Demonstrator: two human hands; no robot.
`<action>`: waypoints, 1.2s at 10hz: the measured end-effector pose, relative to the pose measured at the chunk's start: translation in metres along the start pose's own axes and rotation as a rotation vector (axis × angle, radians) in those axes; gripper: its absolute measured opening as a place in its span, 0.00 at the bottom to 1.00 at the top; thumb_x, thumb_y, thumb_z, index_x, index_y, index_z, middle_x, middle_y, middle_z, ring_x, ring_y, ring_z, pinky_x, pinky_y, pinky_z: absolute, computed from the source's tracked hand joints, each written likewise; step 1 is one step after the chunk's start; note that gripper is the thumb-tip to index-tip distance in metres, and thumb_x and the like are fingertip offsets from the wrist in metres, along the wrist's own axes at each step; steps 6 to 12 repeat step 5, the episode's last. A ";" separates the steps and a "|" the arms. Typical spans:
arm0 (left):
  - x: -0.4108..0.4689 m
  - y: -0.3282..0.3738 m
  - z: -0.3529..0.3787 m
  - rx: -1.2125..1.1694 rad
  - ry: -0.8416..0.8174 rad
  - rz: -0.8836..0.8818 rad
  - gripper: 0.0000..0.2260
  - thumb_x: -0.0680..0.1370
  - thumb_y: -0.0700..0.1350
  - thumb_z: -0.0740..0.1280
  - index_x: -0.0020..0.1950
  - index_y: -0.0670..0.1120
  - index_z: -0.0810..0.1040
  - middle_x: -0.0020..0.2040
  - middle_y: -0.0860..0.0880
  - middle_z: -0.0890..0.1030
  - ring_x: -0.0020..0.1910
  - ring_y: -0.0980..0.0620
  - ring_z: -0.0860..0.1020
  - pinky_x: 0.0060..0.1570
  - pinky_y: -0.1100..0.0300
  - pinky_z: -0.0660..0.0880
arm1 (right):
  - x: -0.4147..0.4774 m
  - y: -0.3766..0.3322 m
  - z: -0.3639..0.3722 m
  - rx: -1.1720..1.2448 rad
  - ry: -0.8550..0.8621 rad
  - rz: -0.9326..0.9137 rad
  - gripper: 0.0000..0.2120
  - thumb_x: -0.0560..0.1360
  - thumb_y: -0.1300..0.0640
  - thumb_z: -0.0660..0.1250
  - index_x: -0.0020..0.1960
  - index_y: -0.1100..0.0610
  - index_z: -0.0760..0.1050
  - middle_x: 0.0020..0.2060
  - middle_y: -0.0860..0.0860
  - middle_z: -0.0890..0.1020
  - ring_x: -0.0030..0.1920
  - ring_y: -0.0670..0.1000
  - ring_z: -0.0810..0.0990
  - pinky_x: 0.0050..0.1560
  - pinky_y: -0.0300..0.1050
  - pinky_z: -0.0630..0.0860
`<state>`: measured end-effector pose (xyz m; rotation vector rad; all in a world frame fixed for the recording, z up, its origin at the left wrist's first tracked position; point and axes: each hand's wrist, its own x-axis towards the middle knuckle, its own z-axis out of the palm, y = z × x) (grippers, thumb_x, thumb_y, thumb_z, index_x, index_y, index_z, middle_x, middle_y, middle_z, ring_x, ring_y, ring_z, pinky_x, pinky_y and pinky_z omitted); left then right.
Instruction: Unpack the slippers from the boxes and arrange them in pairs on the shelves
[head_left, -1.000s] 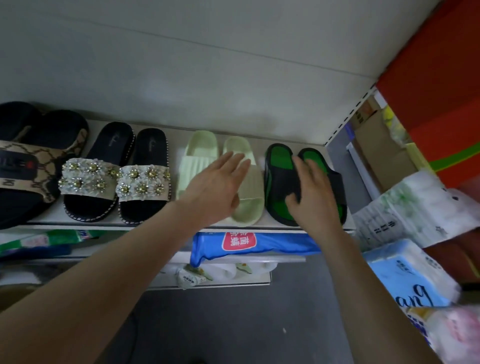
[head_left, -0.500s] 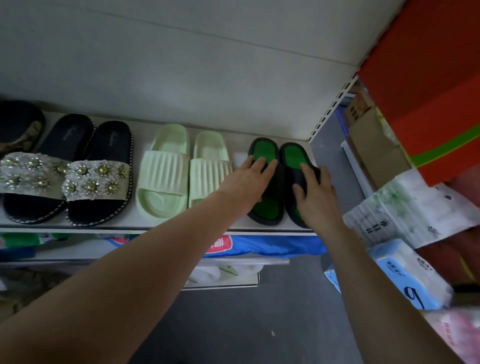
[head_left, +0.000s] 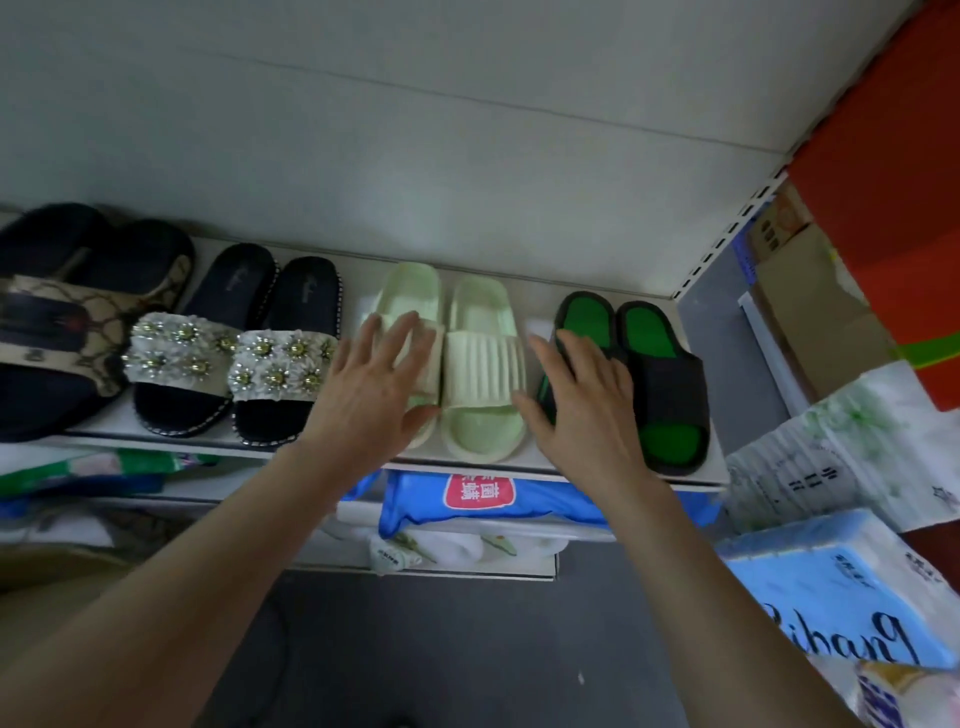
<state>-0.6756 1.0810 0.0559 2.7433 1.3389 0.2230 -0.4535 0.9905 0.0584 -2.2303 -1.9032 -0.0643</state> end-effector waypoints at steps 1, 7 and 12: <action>0.002 -0.003 0.004 -0.006 0.004 0.011 0.33 0.76 0.51 0.68 0.77 0.47 0.59 0.77 0.45 0.59 0.75 0.34 0.57 0.65 0.37 0.68 | 0.003 -0.009 0.006 -0.062 -0.056 0.018 0.30 0.76 0.33 0.52 0.74 0.45 0.65 0.72 0.55 0.69 0.74 0.62 0.62 0.69 0.67 0.58; -0.017 -0.006 -0.001 -0.043 0.017 0.067 0.27 0.78 0.49 0.64 0.76 0.47 0.61 0.77 0.44 0.60 0.75 0.37 0.59 0.69 0.43 0.64 | -0.014 -0.009 0.001 -0.003 -0.063 0.079 0.26 0.78 0.40 0.56 0.72 0.51 0.71 0.71 0.59 0.70 0.74 0.63 0.62 0.71 0.63 0.60; -0.017 -0.006 -0.001 -0.043 0.017 0.067 0.27 0.78 0.49 0.64 0.76 0.47 0.61 0.77 0.44 0.60 0.75 0.37 0.59 0.69 0.43 0.64 | -0.014 -0.009 0.001 -0.003 -0.063 0.079 0.26 0.78 0.40 0.56 0.72 0.51 0.71 0.71 0.59 0.70 0.74 0.63 0.62 0.71 0.63 0.60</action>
